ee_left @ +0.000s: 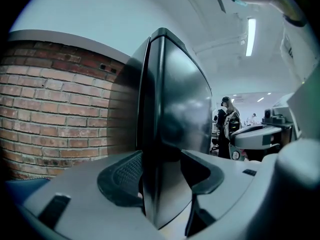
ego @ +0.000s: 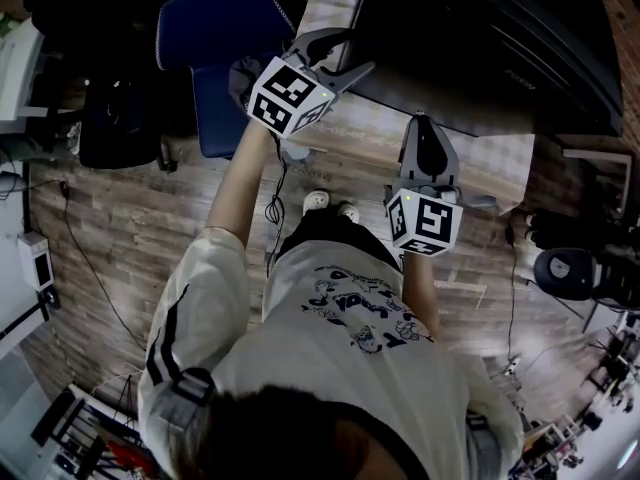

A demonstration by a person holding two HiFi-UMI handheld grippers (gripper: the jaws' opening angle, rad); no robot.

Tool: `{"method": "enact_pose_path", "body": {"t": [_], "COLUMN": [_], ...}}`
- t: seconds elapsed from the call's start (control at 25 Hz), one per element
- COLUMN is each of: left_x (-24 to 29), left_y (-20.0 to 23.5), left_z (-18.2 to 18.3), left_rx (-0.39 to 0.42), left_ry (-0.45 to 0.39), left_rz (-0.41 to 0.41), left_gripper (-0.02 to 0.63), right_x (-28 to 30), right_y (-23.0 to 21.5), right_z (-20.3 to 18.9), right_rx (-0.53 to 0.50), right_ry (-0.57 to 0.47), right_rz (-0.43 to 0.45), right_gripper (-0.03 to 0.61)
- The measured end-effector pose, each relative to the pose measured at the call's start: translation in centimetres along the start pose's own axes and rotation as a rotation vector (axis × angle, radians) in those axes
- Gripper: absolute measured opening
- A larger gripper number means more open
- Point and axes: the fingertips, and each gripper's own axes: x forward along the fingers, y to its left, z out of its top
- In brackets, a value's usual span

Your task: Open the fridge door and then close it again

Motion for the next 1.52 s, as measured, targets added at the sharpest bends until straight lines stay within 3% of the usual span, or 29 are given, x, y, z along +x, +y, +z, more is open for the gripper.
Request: {"method": "enact_pose_path", "body": {"t": [0.68,0.96,1.52], "left_x": [-1.0,-5.3,-9.5], "left_y": [-0.7,-6.6,-14.2], "left_z": [-0.1,-0.8,-2.2], "left_rx": [-0.021,-0.034,-0.012], "left_ry": [0.012,-0.024,-0.016], "left_rz": [0.050,0.004,-0.056], "left_gripper": [0.238,0.207,0.158], "right_x": [-2.2,-4.4,-10.7], "right_y": [1.3,1.9,3.7], "right_z": [0.2,1.7,-0.2], "right_rx": [-0.009,-0.013,0.033], "right_ry": [-0.017,-0.058,-0.047], "right_rz": [0.035,0.054,0.045], "right_gripper": [0.044,0.044,0.044]}}
